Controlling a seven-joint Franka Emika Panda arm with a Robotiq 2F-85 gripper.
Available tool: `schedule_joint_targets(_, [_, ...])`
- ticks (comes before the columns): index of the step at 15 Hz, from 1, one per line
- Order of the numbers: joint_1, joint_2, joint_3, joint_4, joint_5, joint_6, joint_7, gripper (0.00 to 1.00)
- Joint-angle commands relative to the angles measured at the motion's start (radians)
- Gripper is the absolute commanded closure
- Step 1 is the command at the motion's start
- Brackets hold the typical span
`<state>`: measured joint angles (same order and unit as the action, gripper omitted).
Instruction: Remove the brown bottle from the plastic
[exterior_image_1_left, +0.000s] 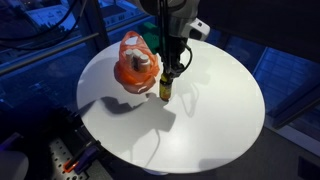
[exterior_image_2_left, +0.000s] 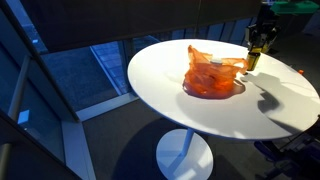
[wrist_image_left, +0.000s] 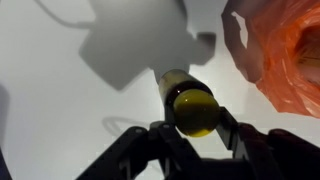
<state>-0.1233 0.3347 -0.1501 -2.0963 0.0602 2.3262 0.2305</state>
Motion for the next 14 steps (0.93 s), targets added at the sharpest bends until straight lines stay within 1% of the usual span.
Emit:
schedule_joint_targets(1, [-0.022,0.014,0.015,0.009,0.054,-0.009,-0.061,0.80])
schedule_joint_targets(5, [-0.025,0.018,0.019,0.003,0.084,-0.005,-0.094,0.80])
schedule_joint_targets(14, [-0.016,0.021,0.023,-0.013,0.077,0.025,-0.109,0.80])
